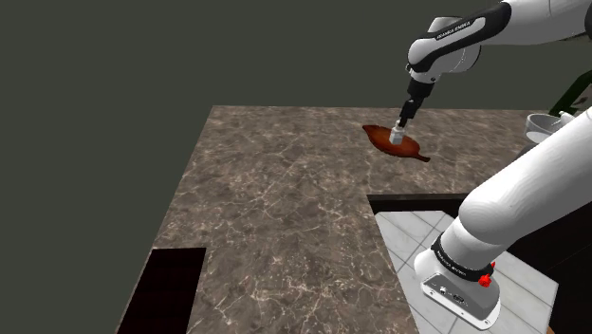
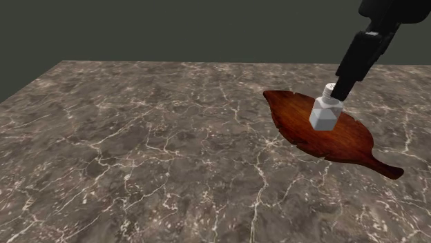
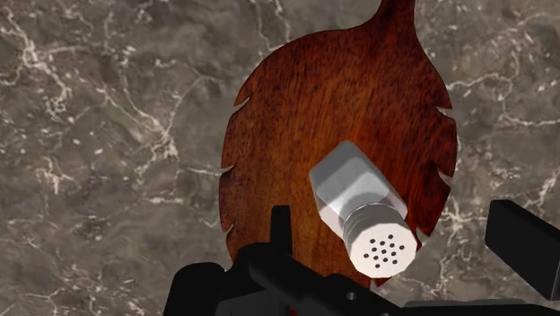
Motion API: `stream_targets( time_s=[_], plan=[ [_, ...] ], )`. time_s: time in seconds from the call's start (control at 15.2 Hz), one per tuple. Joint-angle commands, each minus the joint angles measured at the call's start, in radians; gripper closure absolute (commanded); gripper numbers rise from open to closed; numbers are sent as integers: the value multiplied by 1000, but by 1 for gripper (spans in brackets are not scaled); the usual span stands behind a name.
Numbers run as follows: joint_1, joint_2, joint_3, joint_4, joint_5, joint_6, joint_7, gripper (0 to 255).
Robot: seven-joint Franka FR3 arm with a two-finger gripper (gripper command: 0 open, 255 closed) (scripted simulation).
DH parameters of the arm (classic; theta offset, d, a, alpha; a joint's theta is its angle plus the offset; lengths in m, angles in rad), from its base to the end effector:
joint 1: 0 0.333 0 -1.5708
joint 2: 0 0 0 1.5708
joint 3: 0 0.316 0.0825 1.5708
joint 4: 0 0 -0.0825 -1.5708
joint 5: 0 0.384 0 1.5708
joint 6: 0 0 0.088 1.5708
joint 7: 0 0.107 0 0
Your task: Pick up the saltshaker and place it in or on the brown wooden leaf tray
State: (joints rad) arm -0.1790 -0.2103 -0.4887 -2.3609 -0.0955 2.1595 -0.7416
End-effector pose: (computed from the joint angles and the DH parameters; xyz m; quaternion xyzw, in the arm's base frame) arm 0.3669 -0.2971 0.3998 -0.9976 -0.0686 -0.0014 0.0113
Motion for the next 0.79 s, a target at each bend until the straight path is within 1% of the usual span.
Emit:
stream_targets(
  time_s=[0.0,0.2,0.73],
  plan=[
    [-1,-17,4,20,-6,-36,5,0],
    [-3,-55,17,84,-16,-134,15,0],
    [-3,-55,17,84,-16,-134,15,0]
  ],
)
